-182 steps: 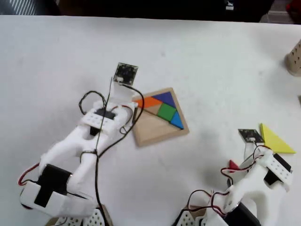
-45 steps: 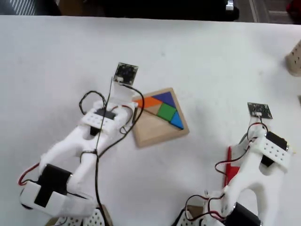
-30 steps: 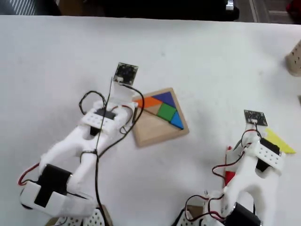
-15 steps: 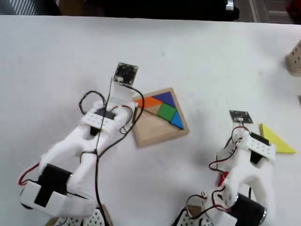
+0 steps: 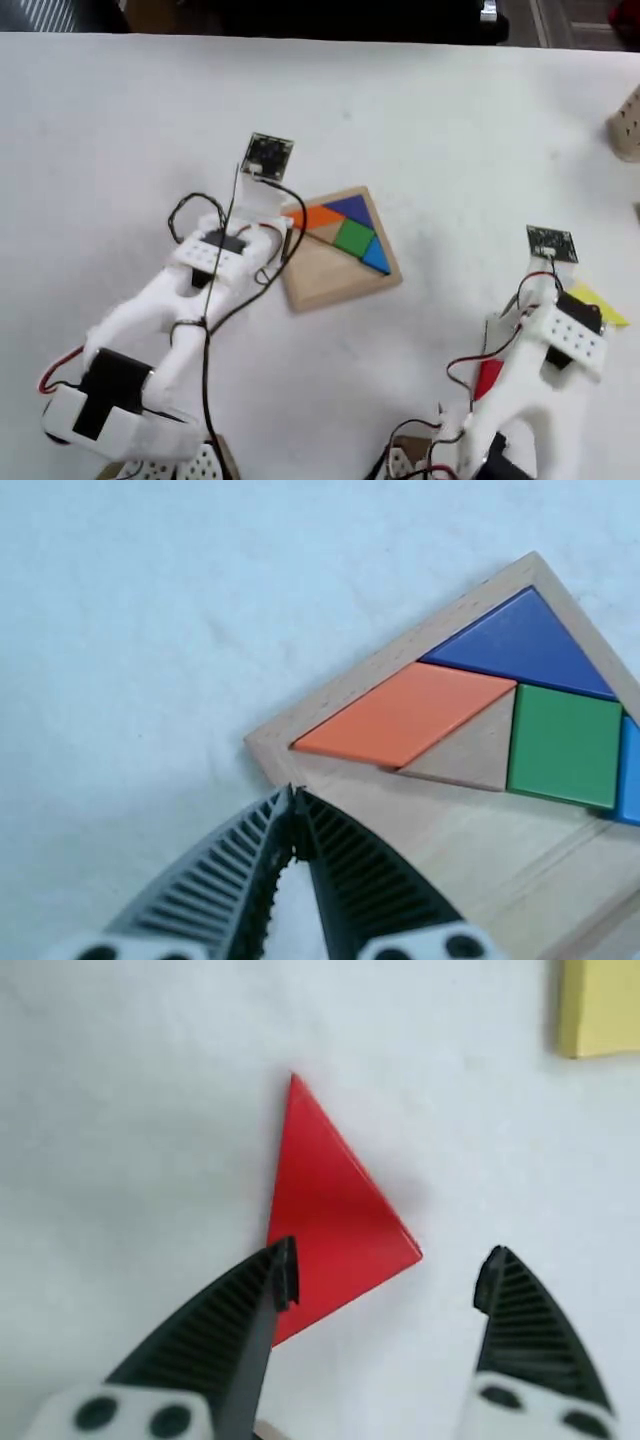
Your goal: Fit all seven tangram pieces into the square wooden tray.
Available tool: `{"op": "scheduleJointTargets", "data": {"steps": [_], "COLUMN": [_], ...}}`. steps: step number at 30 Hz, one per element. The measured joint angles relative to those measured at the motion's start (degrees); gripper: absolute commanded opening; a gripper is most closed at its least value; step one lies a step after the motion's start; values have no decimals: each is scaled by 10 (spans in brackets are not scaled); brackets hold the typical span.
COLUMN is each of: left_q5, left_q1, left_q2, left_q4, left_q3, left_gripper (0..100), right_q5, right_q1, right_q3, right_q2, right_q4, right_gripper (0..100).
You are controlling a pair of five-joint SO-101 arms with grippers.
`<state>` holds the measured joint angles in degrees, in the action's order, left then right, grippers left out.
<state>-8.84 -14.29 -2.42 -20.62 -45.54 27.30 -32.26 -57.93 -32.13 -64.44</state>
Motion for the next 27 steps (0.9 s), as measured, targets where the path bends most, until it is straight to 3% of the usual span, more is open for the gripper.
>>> {"op": "scheduleJointTargets", "data": {"steps": [11,27], "left_q5": [0,0], "left_q1": [0,0], "left_q2": [0,0], "left_q4": [0,0], "left_q3": [0,0], "left_gripper": [28,28], "right_q5": [3,-18], "right_q1": [-33,55], "right_q3": [-48,78], "right_q2": [37,223], "right_q4": [50,-7], "right_gripper": [286,286]}}
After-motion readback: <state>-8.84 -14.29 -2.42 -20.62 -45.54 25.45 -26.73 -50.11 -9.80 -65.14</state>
